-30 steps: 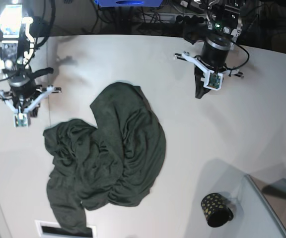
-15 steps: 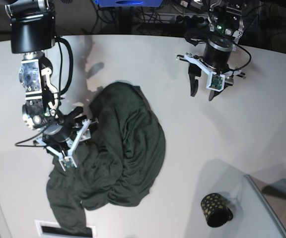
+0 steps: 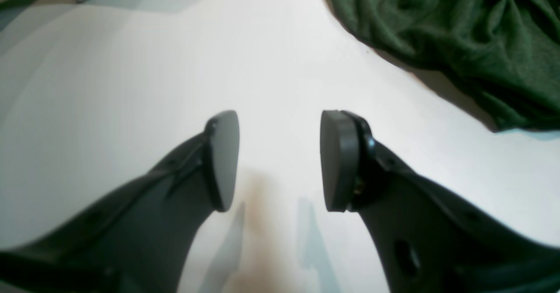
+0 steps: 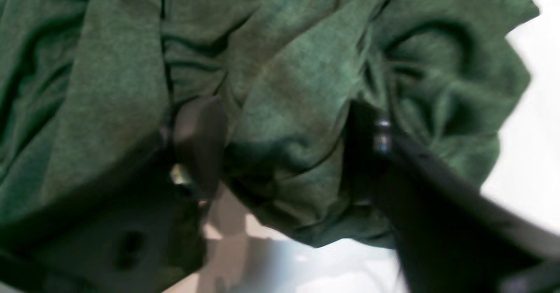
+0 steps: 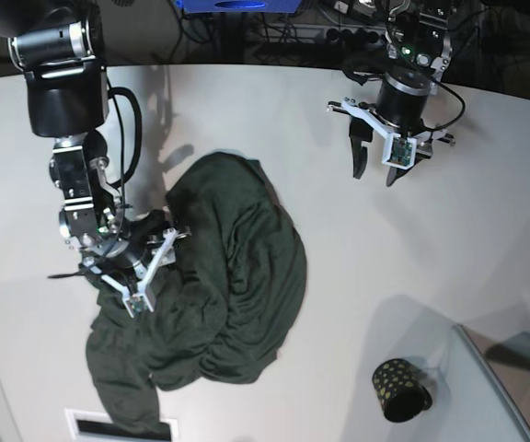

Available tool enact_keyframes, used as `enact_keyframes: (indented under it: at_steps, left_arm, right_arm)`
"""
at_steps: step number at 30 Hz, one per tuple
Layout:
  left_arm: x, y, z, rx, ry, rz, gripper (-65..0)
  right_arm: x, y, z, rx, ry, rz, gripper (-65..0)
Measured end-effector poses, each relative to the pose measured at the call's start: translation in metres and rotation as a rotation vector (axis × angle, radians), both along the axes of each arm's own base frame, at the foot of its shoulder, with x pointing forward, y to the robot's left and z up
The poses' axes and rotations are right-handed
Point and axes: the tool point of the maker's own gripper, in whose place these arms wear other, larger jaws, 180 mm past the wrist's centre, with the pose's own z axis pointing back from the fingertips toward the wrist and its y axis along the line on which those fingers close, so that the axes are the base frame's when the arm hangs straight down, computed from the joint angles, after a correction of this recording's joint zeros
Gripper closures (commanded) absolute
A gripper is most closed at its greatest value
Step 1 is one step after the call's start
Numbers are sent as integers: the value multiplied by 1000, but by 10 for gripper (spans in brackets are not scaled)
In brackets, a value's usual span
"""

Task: Layout the t-shirt on the table in an organized manner, then fold the t-shirt properly
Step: 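Lower the right gripper onto the crumpled green t-shirt and grasp it, then drag the grasped shirt fabric with the right gripper toward the robot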

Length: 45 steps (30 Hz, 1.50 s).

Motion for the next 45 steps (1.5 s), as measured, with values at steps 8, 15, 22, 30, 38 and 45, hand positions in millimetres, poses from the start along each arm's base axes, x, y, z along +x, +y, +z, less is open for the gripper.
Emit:
enact_keyframes:
  at_steps: [8, 15, 22, 30, 38, 45]
  left_arm:
    - [-11, 7, -25, 12, 69, 15, -291]
    - [19, -1, -15, -4, 13, 13, -291]
    - [58, -58, 1, -73, -62, -82, -291]
    - [82, -131, -39, -113, 35, -208, -291]
    - [63, -100, -69, -49, 106, -197, -290]
    - [49, -70, -41, -16, 52, -191, -290]
  right_arm:
    - [-32, -11, 3, -19, -31, 3, 0]
    - [-69, -19, -2, -33, -18, 4, 0]
    - [-89, -32, -3, -40, -8, -31, 0]
    - [-111, -31, 1, -69, 27, 31, -167]
    - [-78, -23, 63, -77, -144, 79, -431]
    - [-28, 30, 77, -83, -177, 228, -410]
